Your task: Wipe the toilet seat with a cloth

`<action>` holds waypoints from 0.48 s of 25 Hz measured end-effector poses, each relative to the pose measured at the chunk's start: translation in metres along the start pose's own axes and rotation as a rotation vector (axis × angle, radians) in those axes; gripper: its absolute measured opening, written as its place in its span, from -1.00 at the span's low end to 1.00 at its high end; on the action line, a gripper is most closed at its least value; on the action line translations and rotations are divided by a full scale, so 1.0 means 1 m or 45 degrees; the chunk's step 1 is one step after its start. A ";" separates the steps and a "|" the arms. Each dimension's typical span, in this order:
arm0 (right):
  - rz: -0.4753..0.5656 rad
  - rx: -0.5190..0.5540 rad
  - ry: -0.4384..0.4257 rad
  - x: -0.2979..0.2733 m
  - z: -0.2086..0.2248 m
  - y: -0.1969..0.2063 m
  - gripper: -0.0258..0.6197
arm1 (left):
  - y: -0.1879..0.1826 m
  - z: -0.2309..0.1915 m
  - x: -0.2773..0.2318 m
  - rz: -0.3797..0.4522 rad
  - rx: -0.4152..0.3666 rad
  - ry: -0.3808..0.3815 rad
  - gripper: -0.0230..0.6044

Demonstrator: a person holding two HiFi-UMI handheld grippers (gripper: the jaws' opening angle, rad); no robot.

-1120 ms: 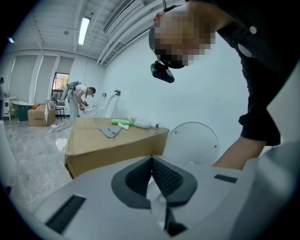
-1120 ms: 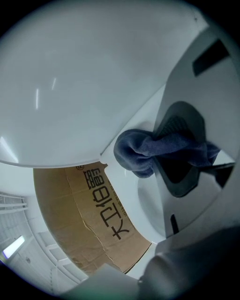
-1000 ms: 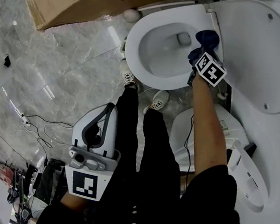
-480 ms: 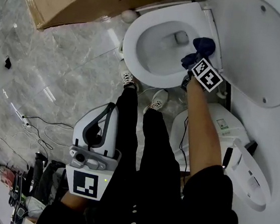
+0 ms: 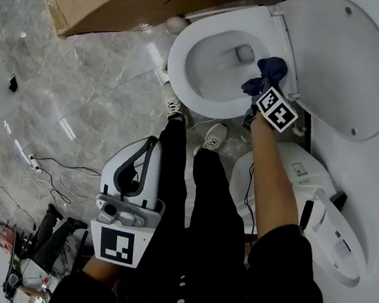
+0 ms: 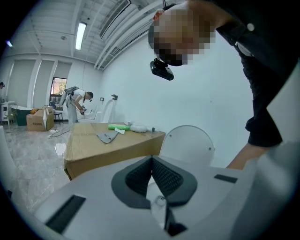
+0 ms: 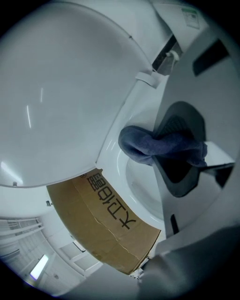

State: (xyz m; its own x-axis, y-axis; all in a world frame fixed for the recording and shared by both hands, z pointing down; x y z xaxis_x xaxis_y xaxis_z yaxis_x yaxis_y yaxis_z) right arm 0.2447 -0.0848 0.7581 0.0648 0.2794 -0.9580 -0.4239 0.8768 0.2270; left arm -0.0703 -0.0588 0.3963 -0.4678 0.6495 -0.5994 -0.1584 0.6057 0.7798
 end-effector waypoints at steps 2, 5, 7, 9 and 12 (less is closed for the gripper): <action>0.015 0.049 -0.017 0.009 -0.006 0.001 -0.67 | -0.005 0.002 0.003 0.010 -0.007 -0.002 -0.90; 0.057 0.177 -0.043 0.028 -0.021 -0.001 -0.67 | -0.015 0.006 0.010 0.034 -0.020 -0.006 -0.90; 0.084 0.274 -0.058 0.044 -0.031 -0.003 -0.67 | -0.024 0.009 0.016 0.050 -0.024 -0.011 -0.90; 0.107 0.360 -0.075 0.062 -0.040 -0.006 -0.67 | -0.033 0.013 0.024 0.066 -0.032 -0.017 -0.90; 0.153 0.478 -0.105 0.091 -0.051 -0.013 -0.67 | -0.046 0.017 0.037 0.095 -0.057 -0.032 -0.90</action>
State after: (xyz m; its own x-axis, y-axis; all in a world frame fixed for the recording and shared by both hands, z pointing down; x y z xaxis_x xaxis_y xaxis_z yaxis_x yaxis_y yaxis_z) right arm 0.2098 -0.0906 0.6592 0.1138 0.4060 -0.9067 -0.0744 0.9136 0.3998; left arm -0.0655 -0.0546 0.3346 -0.4579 0.7035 -0.5435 -0.1632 0.5345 0.8293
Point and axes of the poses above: the fingertips, and each gripper's own axes: x backward along the fingers, z to its right, y out of its underside, the point moved 1 cm from there along x, backward along the fingers, and after that the axes turned 14 degrees about -z, right-handed, at the moved point
